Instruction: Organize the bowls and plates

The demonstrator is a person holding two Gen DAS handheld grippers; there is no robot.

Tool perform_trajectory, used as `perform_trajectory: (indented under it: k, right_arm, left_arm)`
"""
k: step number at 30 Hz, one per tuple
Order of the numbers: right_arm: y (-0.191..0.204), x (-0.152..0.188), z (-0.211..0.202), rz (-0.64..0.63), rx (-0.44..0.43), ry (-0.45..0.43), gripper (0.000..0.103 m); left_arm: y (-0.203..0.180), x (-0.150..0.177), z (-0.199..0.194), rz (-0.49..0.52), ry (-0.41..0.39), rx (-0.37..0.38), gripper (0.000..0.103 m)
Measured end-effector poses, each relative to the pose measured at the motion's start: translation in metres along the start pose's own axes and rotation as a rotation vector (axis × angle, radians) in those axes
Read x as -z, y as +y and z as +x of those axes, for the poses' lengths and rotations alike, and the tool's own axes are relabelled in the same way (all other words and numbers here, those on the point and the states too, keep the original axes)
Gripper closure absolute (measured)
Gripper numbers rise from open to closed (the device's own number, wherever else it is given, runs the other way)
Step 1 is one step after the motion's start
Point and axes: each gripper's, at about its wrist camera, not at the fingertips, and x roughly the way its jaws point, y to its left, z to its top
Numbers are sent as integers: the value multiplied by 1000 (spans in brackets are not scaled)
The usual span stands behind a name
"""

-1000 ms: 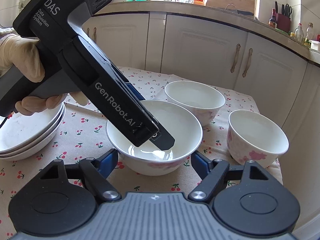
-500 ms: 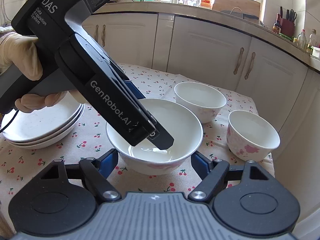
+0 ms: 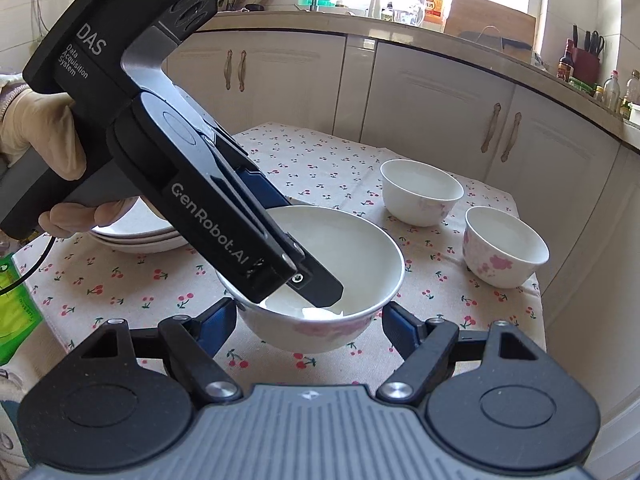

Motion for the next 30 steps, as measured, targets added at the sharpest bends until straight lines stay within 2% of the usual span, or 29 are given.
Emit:
perform_trajectory:
  k: [5, 11, 18, 30]
  right_arm:
    - [6, 11, -14, -5, -1, 0, 20]
    - [8, 25, -18, 2, 1, 24, 20]
    - [5, 31, -15, 10, 19, 43, 20]
    - [-2, 32, -12, 26, 25, 57, 20]
  left_arm:
    - [-20, 15, 2, 24, -10, -43, 26]
    - [-20, 22, 3, -46, -33, 17, 26]
    - [-18, 20, 8, -102, -64, 42, 26]
    - [-16, 16, 14, -141, -84, 59, 26]
